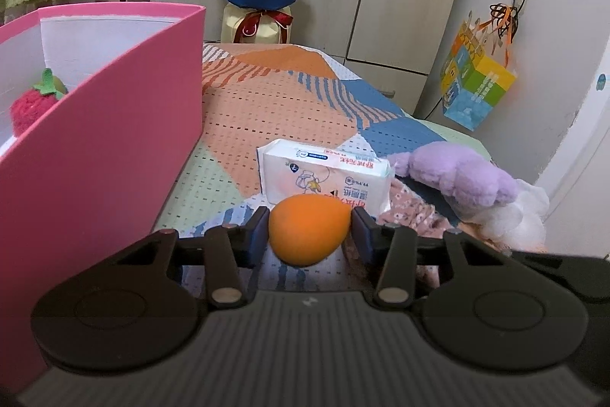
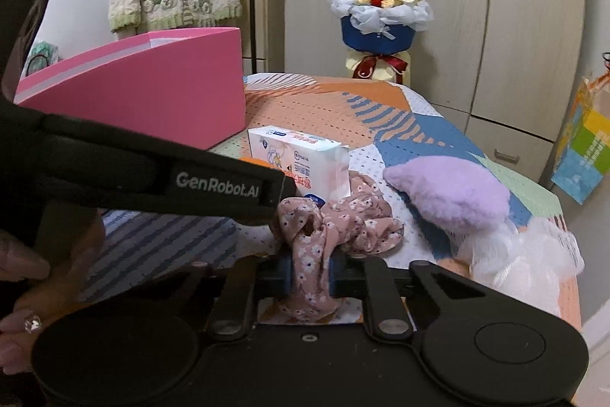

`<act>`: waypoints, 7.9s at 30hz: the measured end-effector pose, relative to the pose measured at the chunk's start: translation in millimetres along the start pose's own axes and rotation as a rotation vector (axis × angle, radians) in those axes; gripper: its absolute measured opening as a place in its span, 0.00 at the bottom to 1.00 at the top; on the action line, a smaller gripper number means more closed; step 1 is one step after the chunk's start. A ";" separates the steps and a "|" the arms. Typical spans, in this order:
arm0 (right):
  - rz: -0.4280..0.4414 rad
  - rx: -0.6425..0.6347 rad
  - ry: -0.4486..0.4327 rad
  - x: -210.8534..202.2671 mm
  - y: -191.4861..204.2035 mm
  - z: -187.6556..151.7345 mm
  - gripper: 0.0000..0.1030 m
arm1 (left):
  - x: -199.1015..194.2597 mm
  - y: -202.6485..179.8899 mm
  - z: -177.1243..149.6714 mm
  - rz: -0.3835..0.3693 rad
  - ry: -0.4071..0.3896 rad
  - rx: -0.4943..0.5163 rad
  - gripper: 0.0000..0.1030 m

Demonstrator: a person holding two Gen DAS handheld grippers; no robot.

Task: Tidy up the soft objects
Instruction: 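Close the left tool on the orange sponge while the right tool grasps the floral scrunchie, then carry the orange sponge in the left tool and scrunchie in the right tool over the box, then open the left tool over the box while the right tool drops the scrunchie in, then move the left tool to the white wipes tube while the right tool reaches the white bath puff, then close the left tool on the white tube while the right tool grasps the mesh bath puff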

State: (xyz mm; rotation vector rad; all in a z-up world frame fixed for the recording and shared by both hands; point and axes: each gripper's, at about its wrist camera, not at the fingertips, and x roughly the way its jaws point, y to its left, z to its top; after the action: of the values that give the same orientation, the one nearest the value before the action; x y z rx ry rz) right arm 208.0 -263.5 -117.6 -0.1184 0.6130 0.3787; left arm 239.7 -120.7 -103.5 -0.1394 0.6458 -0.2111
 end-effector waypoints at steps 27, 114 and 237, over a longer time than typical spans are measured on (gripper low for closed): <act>-0.113 0.193 -0.020 -66.5 15.0 -38.8 0.15 | -65.2 3.1 -32.4 -0.121 0.037 0.072 0.44; 0.088 -0.369 0.085 70.5 158.3 169.5 0.21 | -10.9 202.2 143.8 -0.134 0.203 0.016 0.45; -0.124 0.203 0.018 -14.9 -106.5 -14.7 0.33 | 31.4 -29.3 9.4 0.110 -0.050 0.083 0.37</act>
State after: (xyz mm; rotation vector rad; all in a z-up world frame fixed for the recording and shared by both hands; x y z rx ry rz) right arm 229.4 -369.8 -121.1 0.0345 0.6548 0.1945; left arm 265.5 -156.0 -108.6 -0.0286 0.5921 -0.1274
